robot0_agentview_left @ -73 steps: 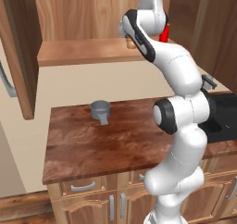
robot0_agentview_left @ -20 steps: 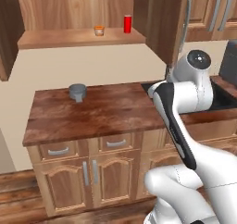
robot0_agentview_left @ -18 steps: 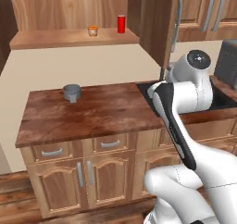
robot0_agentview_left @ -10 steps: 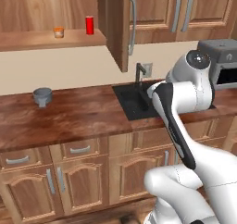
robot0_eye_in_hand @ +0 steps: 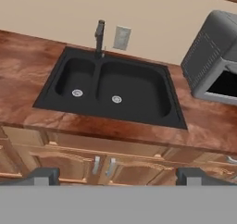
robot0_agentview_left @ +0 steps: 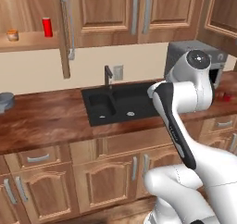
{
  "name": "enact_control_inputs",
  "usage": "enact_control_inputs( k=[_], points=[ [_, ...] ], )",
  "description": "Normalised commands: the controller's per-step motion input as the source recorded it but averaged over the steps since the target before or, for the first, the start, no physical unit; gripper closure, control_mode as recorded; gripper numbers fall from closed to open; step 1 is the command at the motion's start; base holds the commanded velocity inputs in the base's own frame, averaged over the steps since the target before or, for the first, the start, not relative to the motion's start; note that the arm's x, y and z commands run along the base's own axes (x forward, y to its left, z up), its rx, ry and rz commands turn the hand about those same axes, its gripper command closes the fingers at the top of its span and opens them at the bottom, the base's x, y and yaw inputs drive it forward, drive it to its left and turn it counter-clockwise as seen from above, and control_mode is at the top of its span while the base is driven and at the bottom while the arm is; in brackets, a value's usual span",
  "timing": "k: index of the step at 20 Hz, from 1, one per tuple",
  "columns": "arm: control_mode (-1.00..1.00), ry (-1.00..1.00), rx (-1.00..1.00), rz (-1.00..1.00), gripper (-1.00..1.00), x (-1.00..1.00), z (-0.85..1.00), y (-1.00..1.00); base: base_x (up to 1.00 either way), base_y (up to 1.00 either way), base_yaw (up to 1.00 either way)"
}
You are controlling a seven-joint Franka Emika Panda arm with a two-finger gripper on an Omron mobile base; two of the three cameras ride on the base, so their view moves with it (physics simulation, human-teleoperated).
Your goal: Pick the jam and jam from the counter and place them in the cabinets closest to them.
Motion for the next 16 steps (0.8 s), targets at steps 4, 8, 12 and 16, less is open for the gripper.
enact_control_inputs(
  k=[4, 8, 12, 16],
  points=[
    [1.00, 0.00, 0.00, 0.00, -1.00, 0.00, 0.00, 0.00, 0.00, -0.73, -0.03],
    [1.00, 0.00, 0.00, 0.00, -1.00, 0.00, 0.00, 0.00, 0.00, -0.73, -0.04],
    [1.00, 0.00, 0.00, 0.00, -1.00, 0.00, 0.00, 0.00, 0.00, -0.73, -0.04],
    [1.00, 0.00, 0.00, 0.00, -1.00, 0.00, 0.00, 0.00, 0.00, -0.69, -0.04]
  ],
)
